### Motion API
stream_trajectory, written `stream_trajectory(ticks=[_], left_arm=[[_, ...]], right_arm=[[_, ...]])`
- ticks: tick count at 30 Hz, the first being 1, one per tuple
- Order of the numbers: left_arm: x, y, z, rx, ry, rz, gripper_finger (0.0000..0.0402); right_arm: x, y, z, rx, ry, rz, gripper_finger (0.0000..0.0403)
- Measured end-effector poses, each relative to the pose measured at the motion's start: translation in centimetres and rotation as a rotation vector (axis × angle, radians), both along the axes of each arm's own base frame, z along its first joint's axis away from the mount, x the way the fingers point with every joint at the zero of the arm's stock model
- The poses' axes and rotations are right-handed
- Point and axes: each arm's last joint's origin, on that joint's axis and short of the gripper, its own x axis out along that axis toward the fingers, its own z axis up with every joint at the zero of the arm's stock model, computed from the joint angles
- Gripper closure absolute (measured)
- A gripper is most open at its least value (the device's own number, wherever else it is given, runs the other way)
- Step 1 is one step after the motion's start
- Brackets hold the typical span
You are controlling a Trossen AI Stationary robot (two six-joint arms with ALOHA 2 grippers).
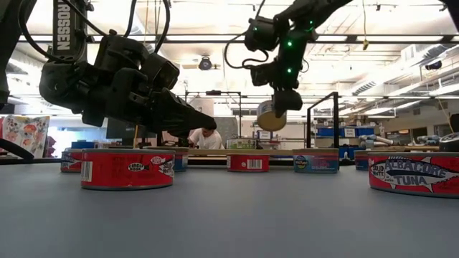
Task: Stack canned seafood by type on shelf
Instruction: Put the blue tuna can on the shelf
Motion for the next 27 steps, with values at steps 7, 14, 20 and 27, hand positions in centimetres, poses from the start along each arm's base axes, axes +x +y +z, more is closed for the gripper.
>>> stream_trajectory(ticks=[7, 14, 20, 27], left_arm=[[0.0, 0.0, 0.0, 0.000, 0.000, 0.000, 0.0396], [0.0, 0.0, 0.0, 0.000, 0.000, 0.000, 0.0396], [0.0, 0.0, 0.0, 0.000, 0.000, 0.000, 0.0396], [0.0, 0.0, 0.0, -0.001, 0.000, 0.000, 0.0396]], right_arm=[[-1.2, -1.5, -1.9, 0.008, 0.033, -0.022, 0.0213], [-2.3, -2.4, -3.9, 0.012, 0.060, -0.038, 0.0213], [-2.6, -3.1, -4.3, 0.029, 0.024, -0.047, 0.0213], [-2.9, -3.4, -5.1, 0.033, -0.004, -0.050, 0.0209]])
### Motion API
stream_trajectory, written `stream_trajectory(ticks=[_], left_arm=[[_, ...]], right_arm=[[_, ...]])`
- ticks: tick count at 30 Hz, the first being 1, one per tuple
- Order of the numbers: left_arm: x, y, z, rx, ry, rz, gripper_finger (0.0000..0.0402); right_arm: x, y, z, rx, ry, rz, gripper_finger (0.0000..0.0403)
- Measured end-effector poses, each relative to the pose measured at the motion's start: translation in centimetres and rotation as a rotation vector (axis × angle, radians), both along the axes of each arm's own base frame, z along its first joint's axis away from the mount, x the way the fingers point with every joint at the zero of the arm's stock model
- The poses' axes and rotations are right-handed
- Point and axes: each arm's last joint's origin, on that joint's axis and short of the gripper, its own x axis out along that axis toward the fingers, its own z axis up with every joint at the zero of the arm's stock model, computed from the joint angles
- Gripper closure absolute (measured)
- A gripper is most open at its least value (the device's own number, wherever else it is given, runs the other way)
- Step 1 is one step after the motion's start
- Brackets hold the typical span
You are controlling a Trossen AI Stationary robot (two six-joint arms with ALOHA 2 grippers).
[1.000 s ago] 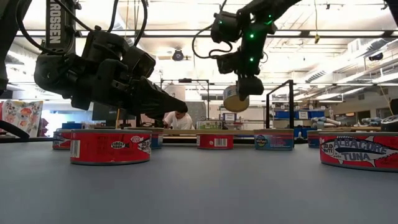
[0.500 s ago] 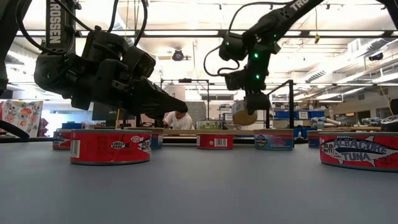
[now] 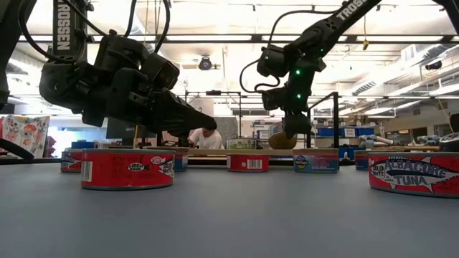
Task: Stack canned seafood by type on shelf
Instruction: Put the blue tuna can on the shelf
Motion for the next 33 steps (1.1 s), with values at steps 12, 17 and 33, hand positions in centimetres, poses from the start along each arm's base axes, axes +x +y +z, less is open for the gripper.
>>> stream_trajectory(ticks=[12, 17, 33], left_arm=[[0.0, 0.0, 0.0, 0.000, 0.000, 0.000, 0.0396], [0.0, 0.0, 0.0, 0.000, 0.001, 0.000, 0.0396], [0.0, 0.0, 0.0, -0.003, 0.002, 0.001, 0.0396]], right_arm=[[0.3, 0.5, -0.1, 0.003, -0.021, 0.002, 0.0072], [0.4, 0.8, -0.1, 0.004, -0.022, 0.012, 0.0057], [0.1, 0.3, 5.6, 0.156, -0.406, -0.071, 0.0207]])
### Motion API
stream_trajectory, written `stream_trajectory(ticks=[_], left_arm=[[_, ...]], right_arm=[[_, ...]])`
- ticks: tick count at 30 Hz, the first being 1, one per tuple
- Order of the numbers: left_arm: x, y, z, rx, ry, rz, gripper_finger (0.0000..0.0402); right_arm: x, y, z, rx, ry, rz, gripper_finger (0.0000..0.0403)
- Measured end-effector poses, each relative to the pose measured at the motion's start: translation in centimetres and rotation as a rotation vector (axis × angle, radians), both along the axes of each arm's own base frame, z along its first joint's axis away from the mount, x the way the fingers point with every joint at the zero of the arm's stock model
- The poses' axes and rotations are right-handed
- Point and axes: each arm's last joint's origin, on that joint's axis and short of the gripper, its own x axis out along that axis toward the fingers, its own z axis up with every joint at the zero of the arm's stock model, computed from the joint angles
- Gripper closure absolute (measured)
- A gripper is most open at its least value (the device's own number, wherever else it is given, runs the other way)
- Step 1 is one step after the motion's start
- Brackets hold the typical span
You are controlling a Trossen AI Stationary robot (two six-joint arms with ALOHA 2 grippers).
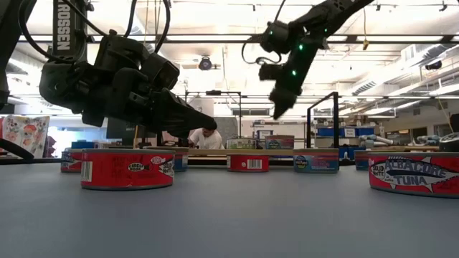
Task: Stack canned seafood by type on shelf
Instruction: Put the blue tuna can on the shelf
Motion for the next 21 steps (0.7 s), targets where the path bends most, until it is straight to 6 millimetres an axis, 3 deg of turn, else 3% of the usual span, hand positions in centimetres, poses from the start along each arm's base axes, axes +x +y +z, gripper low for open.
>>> stream_trajectory(ticks=[3, 9, 21], left_arm=[[0.0, 0.0, 0.0, 0.000, 0.000, 0.000, 0.0396], [0.0, 0.0, 0.0, 0.000, 0.000, 0.000, 0.0396], [0.0, 0.0, 0.0, -0.001, 0.001, 0.000, 0.0396]], right_arm=[[0.0, -1.3, 0.6, 0.045, -0.119, -0.062, 0.0267], [-0.5, -3.6, -0.4, 0.137, -0.240, -0.192, 0.0387], [-0.9, -5.8, -2.2, 0.221, -0.302, -0.291, 0.0396]])
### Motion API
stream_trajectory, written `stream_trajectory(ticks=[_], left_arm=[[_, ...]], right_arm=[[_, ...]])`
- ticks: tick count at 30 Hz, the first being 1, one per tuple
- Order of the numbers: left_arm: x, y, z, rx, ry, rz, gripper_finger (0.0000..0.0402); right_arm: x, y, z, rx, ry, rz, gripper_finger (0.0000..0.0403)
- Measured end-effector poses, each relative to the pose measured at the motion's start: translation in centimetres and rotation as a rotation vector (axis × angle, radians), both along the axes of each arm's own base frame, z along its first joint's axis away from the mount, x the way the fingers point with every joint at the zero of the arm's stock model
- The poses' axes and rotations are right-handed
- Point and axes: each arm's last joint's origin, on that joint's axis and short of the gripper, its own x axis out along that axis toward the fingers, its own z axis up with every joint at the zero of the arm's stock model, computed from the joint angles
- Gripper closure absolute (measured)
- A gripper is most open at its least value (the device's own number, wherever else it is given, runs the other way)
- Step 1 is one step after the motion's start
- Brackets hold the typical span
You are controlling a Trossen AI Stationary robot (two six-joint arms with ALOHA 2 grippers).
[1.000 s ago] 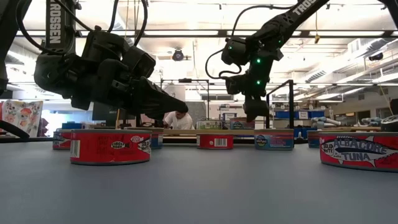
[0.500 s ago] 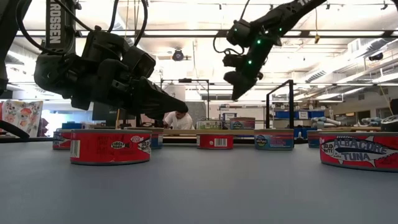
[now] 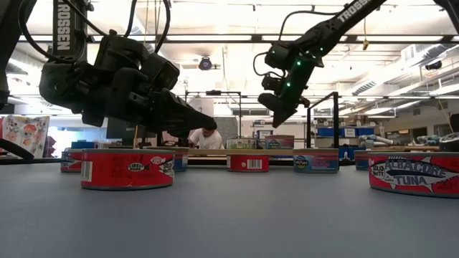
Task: Stack canned seafood by type on shelf
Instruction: Put the blue tuna can on the shelf
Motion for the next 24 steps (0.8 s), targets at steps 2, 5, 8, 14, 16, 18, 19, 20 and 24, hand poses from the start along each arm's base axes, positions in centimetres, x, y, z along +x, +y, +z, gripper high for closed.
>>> stream_trajectory(ticks=[2, 5, 8, 14, 16, 18, 19, 20, 24], left_arm=[[0.0, 0.0, 0.0, 0.000, 0.000, 0.000, 0.0396], [0.0, 0.0, 0.0, -0.001, 0.001, 0.000, 0.0396], [0.0, 0.0, 0.0, -0.003, 0.001, 0.000, 0.0396], [0.0, 0.0, 0.0, -0.003, 0.001, 0.000, 0.0396], [0.0, 0.0, 0.0, -0.003, 0.001, 0.000, 0.0396], [0.0, 0.0, 0.0, -0.003, 0.001, 0.000, 0.0396], [0.0, 0.0, 0.0, -0.003, 0.001, 0.000, 0.0396], [0.0, 0.0, 0.0, -0.003, 0.001, 0.000, 0.0396], [0.0, 0.0, 0.0, -0.003, 0.001, 0.000, 0.0396]], right_arm=[[-0.1, -0.1, -0.3, 0.016, 0.002, -0.003, 0.0394], [-0.2, -0.7, -0.9, 0.023, 0.021, -0.003, 0.0396], [-0.3, -1.1, -1.5, 0.032, 0.032, -0.008, 0.0399], [-0.5, -1.1, -1.7, 0.055, 0.050, -0.005, 0.0398], [-0.7, -1.1, -1.8, 0.068, 0.067, -0.009, 0.0398], [-0.9, -1.0, -1.9, 0.079, 0.080, -0.014, 0.0399], [-0.9, -1.0, -1.9, 0.083, 0.084, -0.017, 0.0399], [-0.9, -1.0, -1.9, 0.085, 0.087, -0.018, 0.0399], [-1.1, -0.8, -2.0, 0.105, 0.109, -0.020, 0.0399]])
